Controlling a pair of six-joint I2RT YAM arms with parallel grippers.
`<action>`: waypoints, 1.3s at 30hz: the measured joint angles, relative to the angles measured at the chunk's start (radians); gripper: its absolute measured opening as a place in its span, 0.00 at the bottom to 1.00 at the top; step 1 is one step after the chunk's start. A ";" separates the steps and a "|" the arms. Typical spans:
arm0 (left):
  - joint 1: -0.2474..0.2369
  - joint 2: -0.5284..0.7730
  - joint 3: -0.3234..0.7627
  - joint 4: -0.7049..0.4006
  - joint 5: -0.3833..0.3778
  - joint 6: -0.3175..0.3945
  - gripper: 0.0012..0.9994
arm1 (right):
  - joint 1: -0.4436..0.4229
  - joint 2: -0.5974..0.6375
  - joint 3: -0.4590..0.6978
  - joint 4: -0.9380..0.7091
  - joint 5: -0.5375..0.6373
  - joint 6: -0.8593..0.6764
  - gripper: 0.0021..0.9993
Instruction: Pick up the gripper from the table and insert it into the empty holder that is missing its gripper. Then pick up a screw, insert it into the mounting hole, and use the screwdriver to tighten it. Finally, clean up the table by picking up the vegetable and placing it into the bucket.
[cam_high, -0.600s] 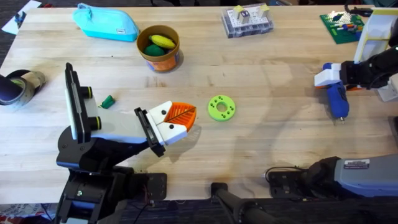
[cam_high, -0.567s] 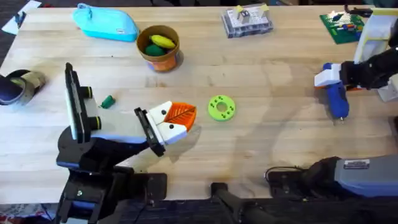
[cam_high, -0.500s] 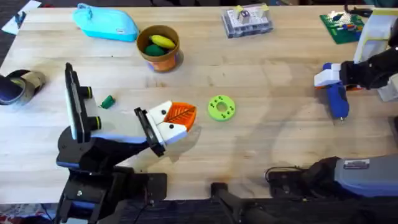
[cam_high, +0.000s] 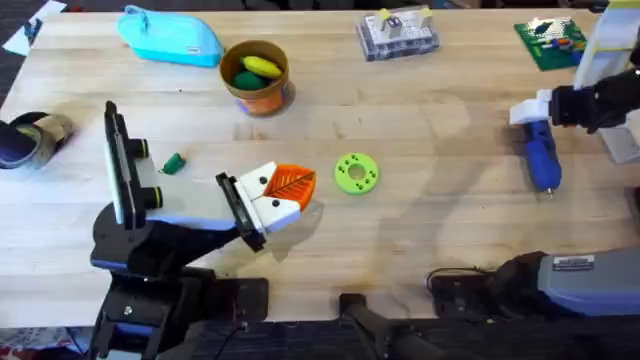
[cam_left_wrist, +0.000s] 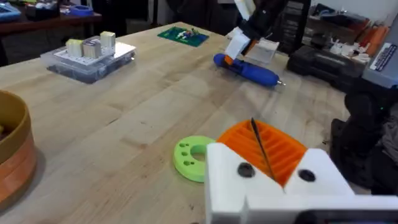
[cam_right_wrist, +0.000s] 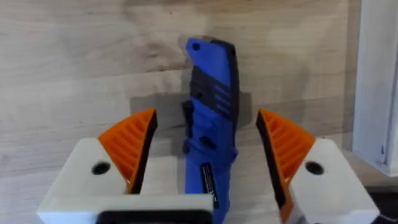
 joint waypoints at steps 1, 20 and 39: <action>0.000 0.000 0.000 0.000 0.000 0.000 0.01 | 0.000 0.006 0.000 0.012 0.000 -0.001 0.97; 0.000 0.000 0.000 0.000 0.000 -0.002 0.01 | 0.000 0.139 0.013 0.045 -0.020 -0.014 0.68; 0.000 0.000 0.000 0.000 0.000 -0.002 0.01 | -0.003 0.132 0.039 0.025 0.054 0.046 0.02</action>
